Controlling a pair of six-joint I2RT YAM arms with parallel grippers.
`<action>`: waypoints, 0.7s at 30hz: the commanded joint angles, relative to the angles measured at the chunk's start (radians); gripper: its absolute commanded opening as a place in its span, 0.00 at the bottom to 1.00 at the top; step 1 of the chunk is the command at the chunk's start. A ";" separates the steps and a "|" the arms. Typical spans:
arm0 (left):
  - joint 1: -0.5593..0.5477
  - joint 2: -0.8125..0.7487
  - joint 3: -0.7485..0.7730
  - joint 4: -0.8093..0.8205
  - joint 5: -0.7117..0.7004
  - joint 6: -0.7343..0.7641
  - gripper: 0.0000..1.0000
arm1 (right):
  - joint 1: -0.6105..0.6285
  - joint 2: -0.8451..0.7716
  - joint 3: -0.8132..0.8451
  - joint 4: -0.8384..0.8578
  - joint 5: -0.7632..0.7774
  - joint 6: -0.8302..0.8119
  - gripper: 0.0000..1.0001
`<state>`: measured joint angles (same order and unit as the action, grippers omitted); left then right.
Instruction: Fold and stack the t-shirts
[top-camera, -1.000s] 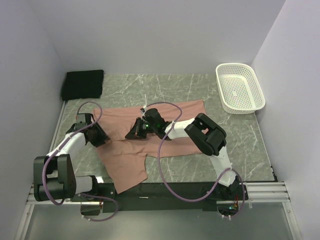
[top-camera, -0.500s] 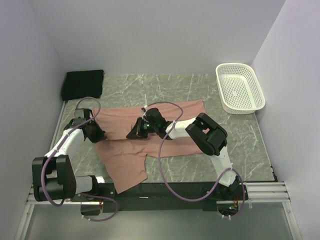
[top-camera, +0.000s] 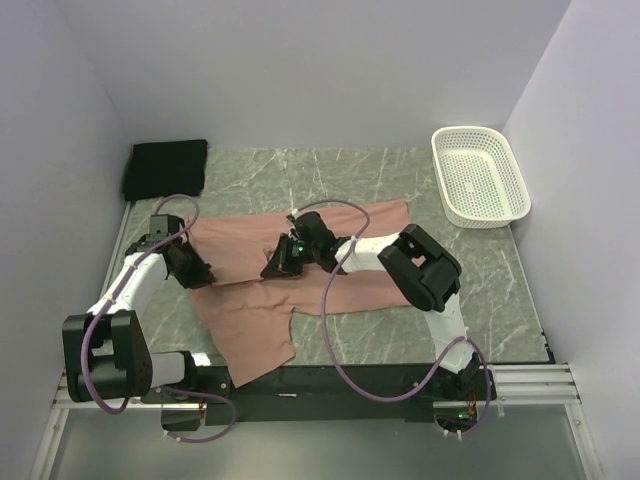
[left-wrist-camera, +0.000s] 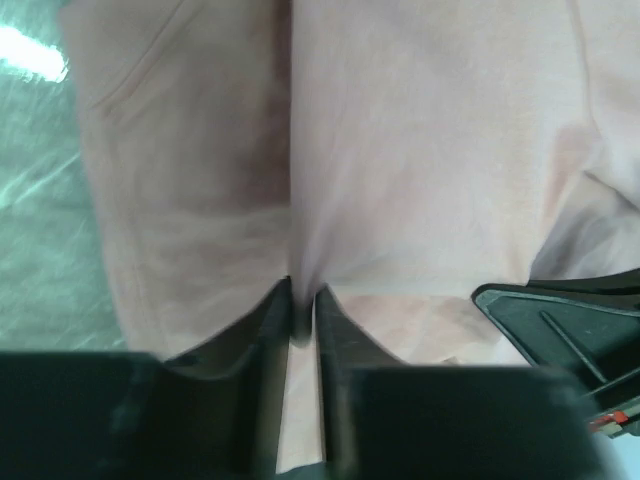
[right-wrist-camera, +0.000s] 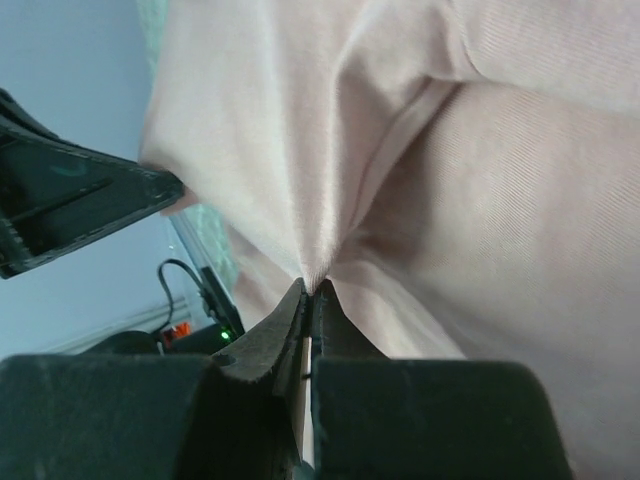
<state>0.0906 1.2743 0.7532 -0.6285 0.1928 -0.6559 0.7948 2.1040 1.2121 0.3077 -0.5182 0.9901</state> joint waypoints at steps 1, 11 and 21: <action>0.001 -0.010 0.031 -0.068 -0.044 -0.014 0.23 | -0.009 -0.036 0.058 -0.071 -0.022 -0.053 0.00; 0.001 -0.015 -0.017 -0.014 -0.122 -0.067 0.52 | -0.011 -0.027 0.101 -0.145 -0.003 -0.108 0.27; 0.001 -0.030 0.049 0.065 -0.155 -0.082 0.65 | -0.121 -0.214 0.029 -0.375 0.236 -0.327 0.43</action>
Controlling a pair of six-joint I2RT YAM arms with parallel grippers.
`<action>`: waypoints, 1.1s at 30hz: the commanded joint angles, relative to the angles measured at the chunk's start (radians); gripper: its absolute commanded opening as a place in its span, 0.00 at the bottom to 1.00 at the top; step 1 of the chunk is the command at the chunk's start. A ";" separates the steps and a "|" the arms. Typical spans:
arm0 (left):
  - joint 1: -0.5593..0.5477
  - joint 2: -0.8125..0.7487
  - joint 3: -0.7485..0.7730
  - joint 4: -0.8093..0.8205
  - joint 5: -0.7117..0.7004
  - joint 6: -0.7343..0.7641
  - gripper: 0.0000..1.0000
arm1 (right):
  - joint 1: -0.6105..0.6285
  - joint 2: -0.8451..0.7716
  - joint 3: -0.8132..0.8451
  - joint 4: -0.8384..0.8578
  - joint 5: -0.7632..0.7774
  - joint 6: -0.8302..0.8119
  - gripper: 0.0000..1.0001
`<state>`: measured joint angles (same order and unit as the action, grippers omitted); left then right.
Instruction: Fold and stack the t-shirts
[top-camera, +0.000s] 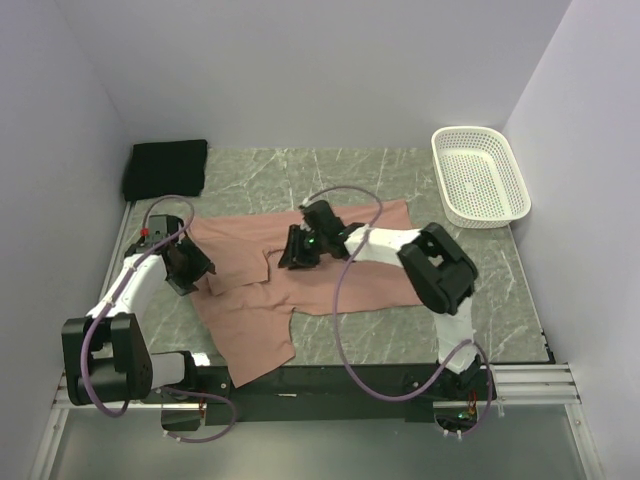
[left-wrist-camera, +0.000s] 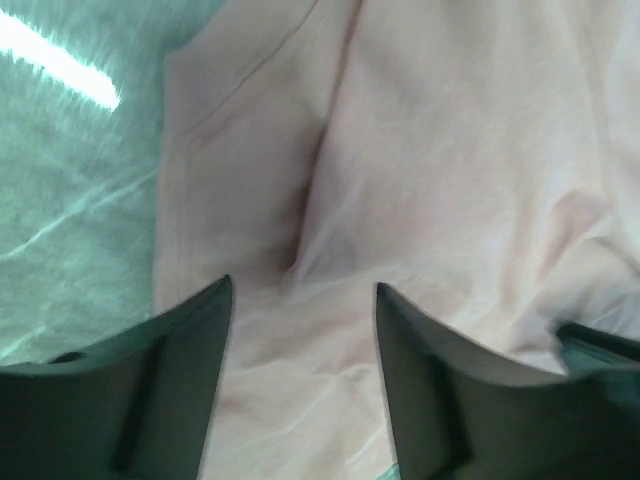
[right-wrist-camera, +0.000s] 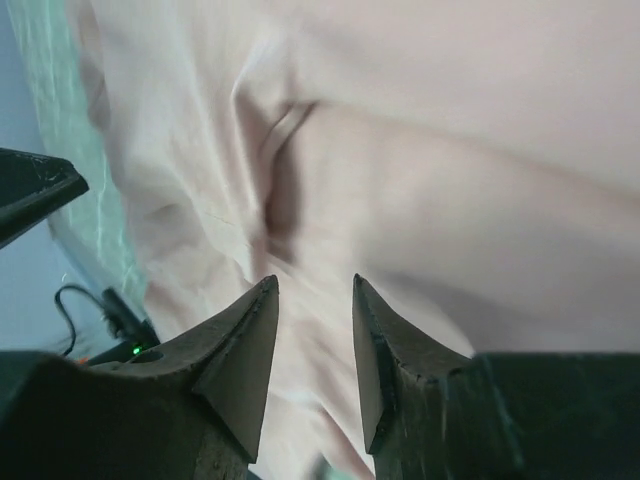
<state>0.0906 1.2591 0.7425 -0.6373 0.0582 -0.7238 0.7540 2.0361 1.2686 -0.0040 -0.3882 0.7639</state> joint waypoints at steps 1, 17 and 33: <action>0.003 -0.001 0.070 0.093 -0.014 -0.009 0.61 | -0.108 -0.164 -0.043 -0.067 0.107 -0.118 0.43; 0.004 0.552 0.449 0.166 -0.090 0.050 0.36 | -0.562 -0.105 0.051 -0.303 0.196 -0.226 0.35; 0.090 0.701 0.554 0.053 -0.187 0.018 0.45 | -0.734 -0.155 -0.081 -0.395 0.265 -0.184 0.35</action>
<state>0.1551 1.9160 1.2819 -0.5285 -0.0257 -0.7174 0.0593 1.9133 1.2129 -0.3378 -0.1848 0.5869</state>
